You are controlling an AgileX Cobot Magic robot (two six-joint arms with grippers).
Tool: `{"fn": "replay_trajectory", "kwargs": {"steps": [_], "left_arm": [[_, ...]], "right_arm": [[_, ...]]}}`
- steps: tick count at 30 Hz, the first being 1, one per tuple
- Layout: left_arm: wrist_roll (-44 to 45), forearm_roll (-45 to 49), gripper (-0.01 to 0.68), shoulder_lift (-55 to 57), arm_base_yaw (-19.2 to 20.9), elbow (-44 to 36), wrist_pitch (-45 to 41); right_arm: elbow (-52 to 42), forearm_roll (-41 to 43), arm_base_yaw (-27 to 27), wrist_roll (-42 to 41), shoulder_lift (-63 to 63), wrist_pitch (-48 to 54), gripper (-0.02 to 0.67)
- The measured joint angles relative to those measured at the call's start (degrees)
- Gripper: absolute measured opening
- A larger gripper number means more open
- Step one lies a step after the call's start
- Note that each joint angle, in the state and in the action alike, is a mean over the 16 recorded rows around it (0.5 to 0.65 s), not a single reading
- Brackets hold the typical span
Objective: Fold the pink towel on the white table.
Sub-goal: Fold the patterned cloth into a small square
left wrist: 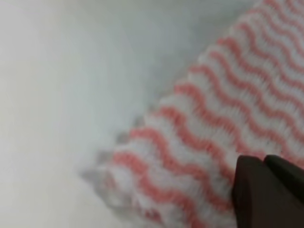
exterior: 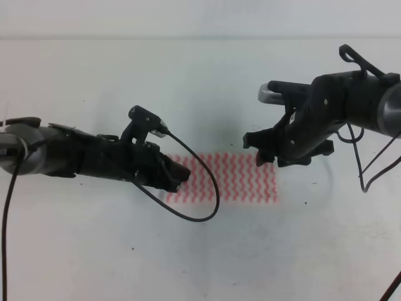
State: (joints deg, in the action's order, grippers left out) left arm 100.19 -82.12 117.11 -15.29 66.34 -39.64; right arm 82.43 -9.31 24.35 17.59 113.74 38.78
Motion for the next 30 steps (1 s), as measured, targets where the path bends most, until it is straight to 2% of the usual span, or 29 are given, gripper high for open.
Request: {"fn": "replay_trajectory", "kwargs": {"steps": [30], "left_arm": [[-0.68, -1.05, -0.003, 2.65, 0.09, 0.30, -1.51]], "right_arm": [[0.00, 0.72, -1.81, 0.20, 0.51, 1.75, 0.301]]}}
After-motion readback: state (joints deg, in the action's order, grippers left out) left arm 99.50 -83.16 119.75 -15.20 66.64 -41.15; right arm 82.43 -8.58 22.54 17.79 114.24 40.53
